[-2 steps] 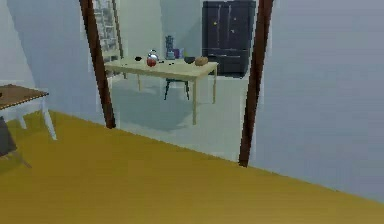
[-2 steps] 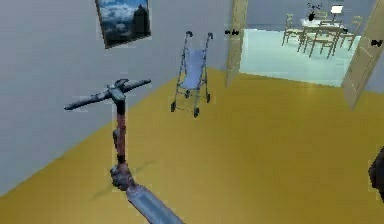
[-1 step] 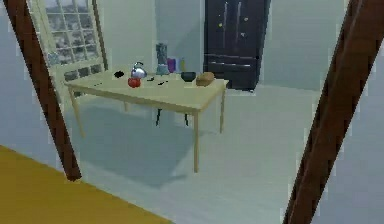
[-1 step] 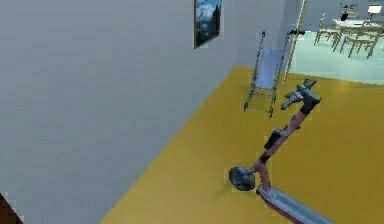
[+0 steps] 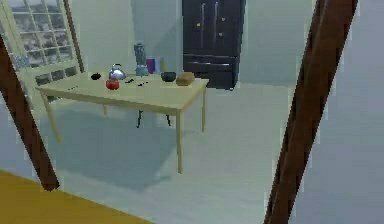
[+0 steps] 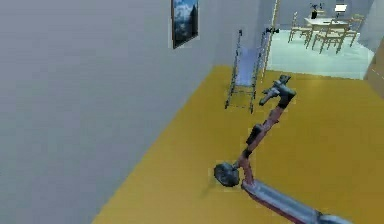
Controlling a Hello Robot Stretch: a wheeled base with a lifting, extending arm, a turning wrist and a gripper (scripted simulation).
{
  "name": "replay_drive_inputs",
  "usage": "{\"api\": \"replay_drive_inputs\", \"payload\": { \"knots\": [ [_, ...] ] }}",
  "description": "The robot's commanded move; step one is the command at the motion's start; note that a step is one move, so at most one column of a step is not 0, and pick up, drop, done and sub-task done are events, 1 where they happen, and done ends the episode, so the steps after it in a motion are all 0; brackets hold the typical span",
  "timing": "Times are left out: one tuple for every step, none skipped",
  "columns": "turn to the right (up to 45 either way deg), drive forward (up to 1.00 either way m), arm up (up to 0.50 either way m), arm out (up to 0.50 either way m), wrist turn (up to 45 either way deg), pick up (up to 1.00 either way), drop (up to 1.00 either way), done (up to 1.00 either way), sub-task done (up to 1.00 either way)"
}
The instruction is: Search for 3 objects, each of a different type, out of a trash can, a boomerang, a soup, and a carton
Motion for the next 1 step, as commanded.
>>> {"api": "replay_drive_inputs", "payload": {
  "knots": [
    [0.0,0.25,0.0,0.0,0.0,0.0,0.0,0.0,0.0]
  ]
}}
